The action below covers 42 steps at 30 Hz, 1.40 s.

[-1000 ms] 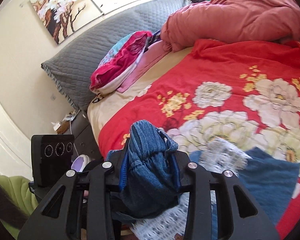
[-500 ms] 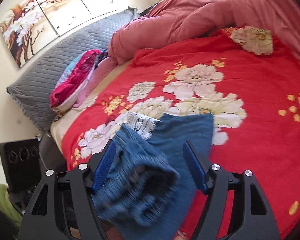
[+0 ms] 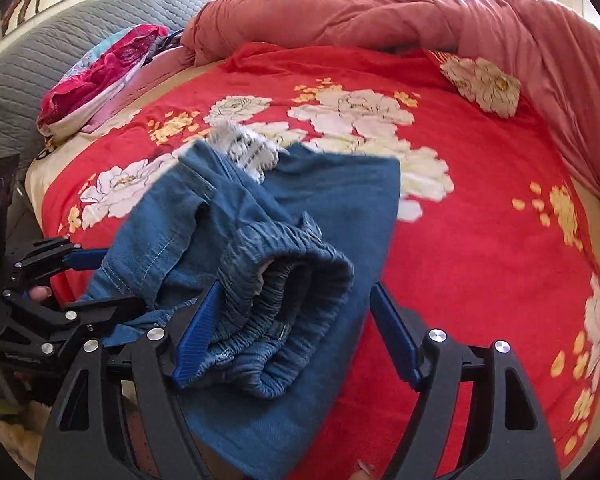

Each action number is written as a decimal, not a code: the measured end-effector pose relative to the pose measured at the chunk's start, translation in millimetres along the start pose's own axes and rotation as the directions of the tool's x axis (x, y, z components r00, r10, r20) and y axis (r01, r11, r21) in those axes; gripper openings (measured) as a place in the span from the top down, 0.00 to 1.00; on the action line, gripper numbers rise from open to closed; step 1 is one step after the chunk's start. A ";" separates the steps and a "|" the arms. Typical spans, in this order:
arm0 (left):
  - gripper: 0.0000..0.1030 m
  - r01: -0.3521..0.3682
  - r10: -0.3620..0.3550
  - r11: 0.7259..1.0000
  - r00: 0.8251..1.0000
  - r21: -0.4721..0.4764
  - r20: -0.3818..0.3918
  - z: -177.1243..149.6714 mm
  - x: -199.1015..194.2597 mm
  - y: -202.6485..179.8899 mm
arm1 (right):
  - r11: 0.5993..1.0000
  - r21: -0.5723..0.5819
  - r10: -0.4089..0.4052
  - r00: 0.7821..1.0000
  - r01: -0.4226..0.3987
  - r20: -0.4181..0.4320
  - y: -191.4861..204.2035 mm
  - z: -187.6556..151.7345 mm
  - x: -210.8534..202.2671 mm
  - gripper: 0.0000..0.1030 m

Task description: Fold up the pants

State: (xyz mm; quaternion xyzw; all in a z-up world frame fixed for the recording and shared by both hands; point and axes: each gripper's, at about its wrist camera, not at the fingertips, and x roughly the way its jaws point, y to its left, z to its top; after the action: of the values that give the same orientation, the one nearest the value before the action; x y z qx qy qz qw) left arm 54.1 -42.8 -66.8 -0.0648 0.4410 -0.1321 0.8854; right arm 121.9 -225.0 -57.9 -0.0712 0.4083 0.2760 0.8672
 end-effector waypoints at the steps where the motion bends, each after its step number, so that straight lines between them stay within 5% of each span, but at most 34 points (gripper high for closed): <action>1: 0.38 0.013 -0.013 1.000 1.000 -0.014 -0.004 -2.2 -0.1 3.4 | 1.000 0.004 0.001 1.000 -0.001 -0.001 -0.6 -1.5 0.3 0.29; 6: 0.38 -0.003 0.004 1.000 0.999 -0.010 0.038 1.1 -15.1 5.4 | 0.999 0.001 0.034 0.999 -0.034 0.029 2.9 5.2 -14.2 0.28; 10: 0.38 0.028 -0.024 0.999 0.994 -0.033 0.104 5.1 -36.1 10.2 | 0.987 0.027 0.151 0.982 -0.155 0.116 1.6 31.9 -38.5 0.28; 13: 0.44 0.044 -0.041 0.999 0.991 -0.022 0.129 7.4 -41.6 3.7 | 0.983 0.009 0.184 0.979 -0.186 0.090 7.1 64.3 -27.9 0.30; 15: 0.50 0.055 -0.055 0.998 0.991 0.004 0.121 6.3 -40.1 -4.2 | 0.981 -0.006 0.196 0.980 -0.196 0.032 10.9 82.3 -10.2 0.54; 17: 0.57 0.070 -0.072 0.997 0.995 0.028 0.075 0.9 -30.6 -12.6 | 0.983 -0.026 0.183 0.982 -0.184 -0.041 17.0 97.0 13.9 0.55; 23: 0.57 0.038 -0.040 0.998 0.999 0.059 0.029 -13.8 -17.7 -15.5 | 0.975 -0.173 0.100 0.974 -0.136 -0.202 43.8 99.5 66.7 0.60; 27: 0.57 0.059 -0.060 0.998 0.998 0.036 0.026 -15.0 -18.5 -7.8 | 0.957 -0.251 0.093 0.973 -0.145 -0.211 60.1 81.5 70.6 0.96; 28: 0.57 0.061 -0.062 0.998 0.998 0.033 0.027 -15.2 -18.4 -6.5 | 0.956 -0.266 0.073 0.979 -0.123 -0.192 62.6 80.5 66.6 0.97; 31: 0.57 0.062 -0.063 0.998 0.998 0.030 0.029 -13.6 -17.8 -5.8 | 0.956 -0.290 0.012 0.993 -0.046 -0.117 67.4 86.8 56.0 0.98; 35: 0.57 0.053 -0.053 0.998 0.998 0.021 0.032 -12.7 -19.8 -4.2 | 0.946 -0.323 -0.061 0.989 0.014 -0.136 68.8 91.9 78.0 0.98; 42: 0.57 0.047 -0.047 0.999 0.999 0.014 0.023 -13.3 -22.7 -2.0 | 0.976 -0.216 -0.042 0.992 0.016 -0.115 53.6 87.1 85.0 0.91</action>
State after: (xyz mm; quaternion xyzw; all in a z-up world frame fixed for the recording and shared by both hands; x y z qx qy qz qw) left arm 30.0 -38.1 -57.1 -0.0708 0.4281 -0.1549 0.8875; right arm 195.1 -114.0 -58.8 -0.1868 0.4260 0.3011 0.8324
